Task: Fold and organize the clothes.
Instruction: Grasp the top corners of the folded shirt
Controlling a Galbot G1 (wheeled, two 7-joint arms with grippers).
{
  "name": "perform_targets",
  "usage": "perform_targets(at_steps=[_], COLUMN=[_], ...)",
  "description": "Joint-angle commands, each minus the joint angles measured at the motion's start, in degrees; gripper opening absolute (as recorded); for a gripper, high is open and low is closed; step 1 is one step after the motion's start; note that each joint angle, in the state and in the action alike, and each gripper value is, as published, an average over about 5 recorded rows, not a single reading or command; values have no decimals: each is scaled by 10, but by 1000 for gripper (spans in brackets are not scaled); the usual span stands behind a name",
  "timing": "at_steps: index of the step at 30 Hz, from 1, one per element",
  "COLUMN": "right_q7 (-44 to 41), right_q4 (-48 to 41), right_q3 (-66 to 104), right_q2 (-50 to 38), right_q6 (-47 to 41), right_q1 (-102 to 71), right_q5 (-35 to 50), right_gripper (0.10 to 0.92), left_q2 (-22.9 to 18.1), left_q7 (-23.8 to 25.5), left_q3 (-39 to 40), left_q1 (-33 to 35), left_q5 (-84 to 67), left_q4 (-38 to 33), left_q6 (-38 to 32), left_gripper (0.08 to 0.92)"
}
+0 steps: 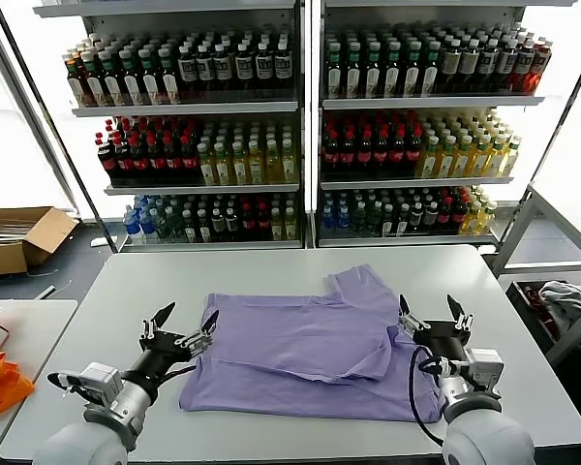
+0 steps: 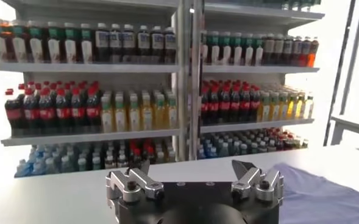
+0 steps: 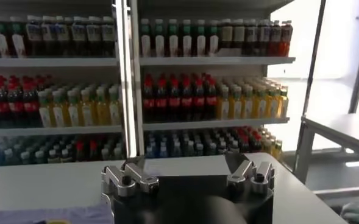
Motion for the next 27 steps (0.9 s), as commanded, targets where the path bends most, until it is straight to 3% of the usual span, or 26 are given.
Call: perform_targets(at_steps=[1, 10, 18, 27], right_q7=[-82, -74, -51, -53], right_q4=[-140, -308, -433, -536], right_q3=[-31, -97, -146, -135], right_q2=[-71, -32, 22, 73], right_q6=[-8, -7, -7, -6], right_q1=[135, 254, 330, 376], right_q5=[-2, 77, 50, 33], right_gripper=[823, 823, 823, 823], left_q2=[69, 51, 32, 56], left_q7=[45, 34, 18, 9], left_q3=[36, 116, 140, 179], left_q1=[-135, -239, -277, -317], left_q5=[-13, -17, -9, 4], left_q4=[125, 250, 343, 394], left_q6=[4, 27, 35, 37], left_gripper=[823, 823, 823, 823])
